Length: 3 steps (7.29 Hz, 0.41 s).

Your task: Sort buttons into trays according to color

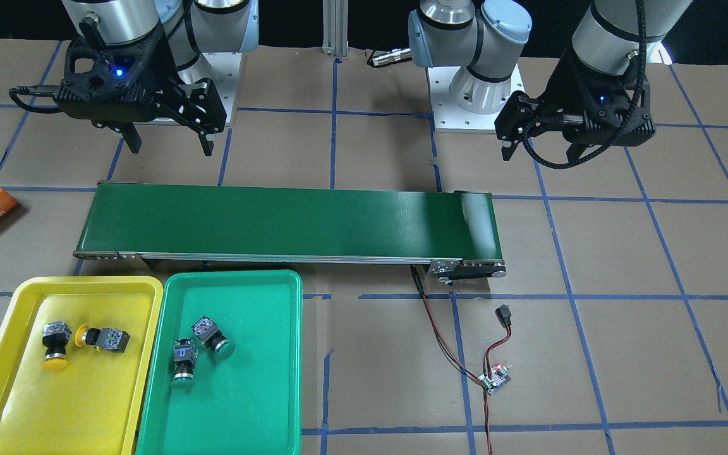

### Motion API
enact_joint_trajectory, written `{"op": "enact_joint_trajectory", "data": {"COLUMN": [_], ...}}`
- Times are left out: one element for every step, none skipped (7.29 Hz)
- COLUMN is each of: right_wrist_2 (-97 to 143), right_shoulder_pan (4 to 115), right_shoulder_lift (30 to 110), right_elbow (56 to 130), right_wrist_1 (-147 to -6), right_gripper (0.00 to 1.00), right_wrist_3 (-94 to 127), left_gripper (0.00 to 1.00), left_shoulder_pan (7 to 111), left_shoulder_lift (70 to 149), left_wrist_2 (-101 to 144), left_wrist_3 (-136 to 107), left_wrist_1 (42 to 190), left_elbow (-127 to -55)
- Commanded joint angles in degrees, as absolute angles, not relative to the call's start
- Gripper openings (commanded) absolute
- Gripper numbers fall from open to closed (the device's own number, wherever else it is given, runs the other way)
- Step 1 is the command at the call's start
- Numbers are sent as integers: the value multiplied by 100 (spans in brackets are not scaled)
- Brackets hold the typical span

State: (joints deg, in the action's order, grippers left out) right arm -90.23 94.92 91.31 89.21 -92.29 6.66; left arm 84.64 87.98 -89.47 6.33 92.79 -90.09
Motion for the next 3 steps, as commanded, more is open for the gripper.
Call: {"op": "enact_joint_trajectory", "data": {"right_wrist_2": [-9035, -9035, -9035], "right_shoulder_pan": [9492, 9483, 9492], "right_shoulder_lift": [9114, 9132, 9132], "right_elbow": [8921, 8930, 8938], "right_wrist_1": [-9237, -9237, -9237], "right_gripper": [100, 100, 100], "right_wrist_3": [659, 659, 659], "left_gripper": [100, 100, 100], "left_shoulder_pan": [8464, 8464, 8464], "left_shoulder_lift": [8798, 8798, 8798], "left_wrist_2": [-8947, -8947, -8947], "left_wrist_3": [633, 633, 633], "left_wrist_1": [9281, 9281, 9281], "left_elbow": [-9009, -9009, -9009]}}
